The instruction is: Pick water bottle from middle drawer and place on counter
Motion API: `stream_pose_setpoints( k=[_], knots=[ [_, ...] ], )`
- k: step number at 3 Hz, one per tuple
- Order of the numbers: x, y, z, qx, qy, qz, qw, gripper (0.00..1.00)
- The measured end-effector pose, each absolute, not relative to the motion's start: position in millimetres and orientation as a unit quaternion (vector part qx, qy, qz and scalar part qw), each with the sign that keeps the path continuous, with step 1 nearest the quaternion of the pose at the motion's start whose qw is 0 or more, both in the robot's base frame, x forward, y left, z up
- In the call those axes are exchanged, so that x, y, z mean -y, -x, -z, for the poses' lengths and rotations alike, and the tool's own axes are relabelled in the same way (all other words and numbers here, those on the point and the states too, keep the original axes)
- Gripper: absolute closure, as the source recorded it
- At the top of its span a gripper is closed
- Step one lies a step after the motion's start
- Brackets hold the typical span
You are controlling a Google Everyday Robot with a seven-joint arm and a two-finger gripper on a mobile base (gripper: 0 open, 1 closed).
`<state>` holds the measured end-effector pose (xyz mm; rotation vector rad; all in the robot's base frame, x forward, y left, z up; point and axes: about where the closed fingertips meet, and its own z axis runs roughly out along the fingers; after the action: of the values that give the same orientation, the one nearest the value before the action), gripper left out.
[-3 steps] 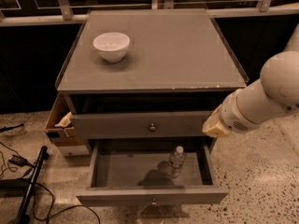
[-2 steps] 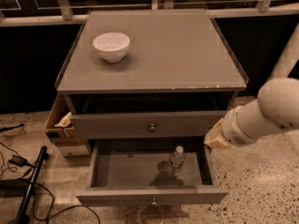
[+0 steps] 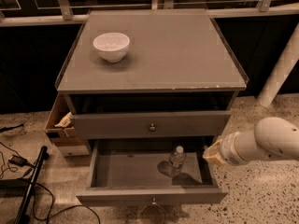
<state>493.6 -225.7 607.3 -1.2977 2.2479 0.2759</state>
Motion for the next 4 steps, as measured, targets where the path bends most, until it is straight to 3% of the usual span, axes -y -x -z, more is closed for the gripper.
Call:
stream_pose_setpoints(
  k=[2,3,4],
  knots=[
    [231.1,-493.2,-556.2,-0.831,0.461,-0.133,0.283,1.00],
    [233.6,-488.9,-551.3,-0.834,0.458,-0.132,0.277,0.84],
    [228.5,-486.2,-541.5,-0.835,0.453,-0.140,0.279,0.60]
  ],
)
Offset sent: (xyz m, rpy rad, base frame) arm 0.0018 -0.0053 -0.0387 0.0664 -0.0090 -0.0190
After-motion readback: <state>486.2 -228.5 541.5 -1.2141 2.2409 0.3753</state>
